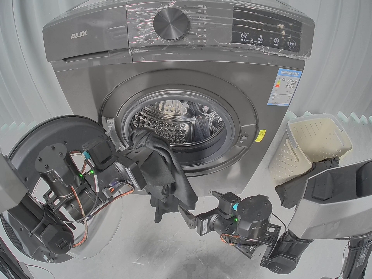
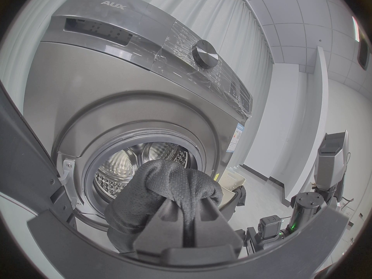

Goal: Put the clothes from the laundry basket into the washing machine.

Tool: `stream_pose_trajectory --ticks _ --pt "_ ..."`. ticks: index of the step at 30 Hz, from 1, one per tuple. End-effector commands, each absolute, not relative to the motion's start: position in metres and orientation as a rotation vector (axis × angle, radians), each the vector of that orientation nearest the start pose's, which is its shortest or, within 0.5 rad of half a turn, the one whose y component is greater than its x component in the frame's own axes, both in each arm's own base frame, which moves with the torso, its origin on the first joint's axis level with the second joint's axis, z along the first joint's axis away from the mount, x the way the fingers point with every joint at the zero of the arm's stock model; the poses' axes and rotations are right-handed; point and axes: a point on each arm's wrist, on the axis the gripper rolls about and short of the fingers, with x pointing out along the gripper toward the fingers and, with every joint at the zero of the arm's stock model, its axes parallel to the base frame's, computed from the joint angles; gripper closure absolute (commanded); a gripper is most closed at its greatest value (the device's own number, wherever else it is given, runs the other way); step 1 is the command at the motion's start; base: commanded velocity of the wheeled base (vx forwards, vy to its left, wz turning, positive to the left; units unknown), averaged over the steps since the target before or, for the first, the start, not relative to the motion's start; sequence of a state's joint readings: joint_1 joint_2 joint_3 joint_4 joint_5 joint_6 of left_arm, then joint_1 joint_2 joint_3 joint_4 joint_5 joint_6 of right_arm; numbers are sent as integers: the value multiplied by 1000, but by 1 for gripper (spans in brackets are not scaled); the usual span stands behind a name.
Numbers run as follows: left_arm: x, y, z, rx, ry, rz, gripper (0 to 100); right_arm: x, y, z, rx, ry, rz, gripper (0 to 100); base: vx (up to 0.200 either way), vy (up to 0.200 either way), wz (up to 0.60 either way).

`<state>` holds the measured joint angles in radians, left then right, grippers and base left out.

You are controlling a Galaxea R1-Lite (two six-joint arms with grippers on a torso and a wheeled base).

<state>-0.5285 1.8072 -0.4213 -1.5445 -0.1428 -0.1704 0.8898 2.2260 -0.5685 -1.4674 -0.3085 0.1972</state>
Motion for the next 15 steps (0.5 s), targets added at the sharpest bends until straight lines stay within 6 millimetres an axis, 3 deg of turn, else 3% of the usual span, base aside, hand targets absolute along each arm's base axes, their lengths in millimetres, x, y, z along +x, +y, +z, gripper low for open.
stream_pose_trajectory --ticks 1,11,14,15 --pt "238 -143 150 -195 -102 -683 100 222 264 39 89 204 566 0 0 0 0" --pt "236 -143 154 -198 -116 -687 100 228 267 39 99 188 557 0 0 0 0" --pt "234 -142 156 -199 -123 -692 100 236 268 35 100 184 537 0 0 0 0" --pt "234 -142 156 -199 -123 -692 100 248 268 31 101 174 514 0 0 0 0"
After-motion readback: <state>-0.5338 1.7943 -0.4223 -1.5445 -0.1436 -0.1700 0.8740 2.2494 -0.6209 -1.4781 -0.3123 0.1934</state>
